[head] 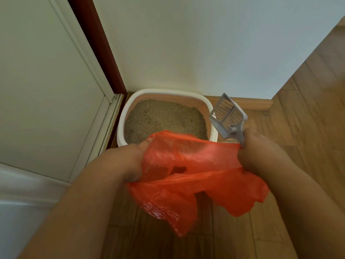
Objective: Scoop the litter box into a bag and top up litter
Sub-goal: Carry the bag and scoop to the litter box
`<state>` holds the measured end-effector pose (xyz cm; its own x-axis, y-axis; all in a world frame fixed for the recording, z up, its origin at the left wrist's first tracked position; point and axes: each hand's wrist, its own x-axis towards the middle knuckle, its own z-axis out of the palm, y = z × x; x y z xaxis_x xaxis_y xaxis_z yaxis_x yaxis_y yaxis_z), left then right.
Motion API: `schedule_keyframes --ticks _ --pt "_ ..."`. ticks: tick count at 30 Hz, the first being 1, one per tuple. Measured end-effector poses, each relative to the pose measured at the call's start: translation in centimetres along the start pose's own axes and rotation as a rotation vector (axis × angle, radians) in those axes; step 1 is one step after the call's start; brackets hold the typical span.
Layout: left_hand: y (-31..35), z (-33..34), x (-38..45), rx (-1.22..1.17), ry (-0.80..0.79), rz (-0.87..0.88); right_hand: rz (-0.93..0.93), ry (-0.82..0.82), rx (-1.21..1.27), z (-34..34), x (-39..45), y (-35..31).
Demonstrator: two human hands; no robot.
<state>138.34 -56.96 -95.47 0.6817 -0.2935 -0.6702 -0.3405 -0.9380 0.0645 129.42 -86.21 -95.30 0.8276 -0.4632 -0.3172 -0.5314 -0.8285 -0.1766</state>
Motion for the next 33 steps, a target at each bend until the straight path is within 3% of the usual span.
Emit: schedule_keyframes --ticks 7,16,22,25,33 --pt "1.6 0.1 0.3 -0.071 0.190 0.155 -0.132 -0.089 0.193 2.3 0.5 -2.1" --pt "1.5 -0.1 0.0 -0.088 0.061 0.116 -0.176 -0.051 0.321 2.8 0.0 -3.0" --pt "1.6 0.3 -0.2 0.090 0.044 -0.002 -0.204 -0.119 0.129 3.2 -0.7 -3.4" --pt "1.2 0.3 -0.3 0.064 0.033 -0.014 -0.150 -0.181 0.030 3.3 -0.8 -3.0" --pt "1.0 -0.2 -1.3 -0.030 -0.067 -0.018 -0.057 -0.112 -0.006 2.4 -0.5 -2.3"
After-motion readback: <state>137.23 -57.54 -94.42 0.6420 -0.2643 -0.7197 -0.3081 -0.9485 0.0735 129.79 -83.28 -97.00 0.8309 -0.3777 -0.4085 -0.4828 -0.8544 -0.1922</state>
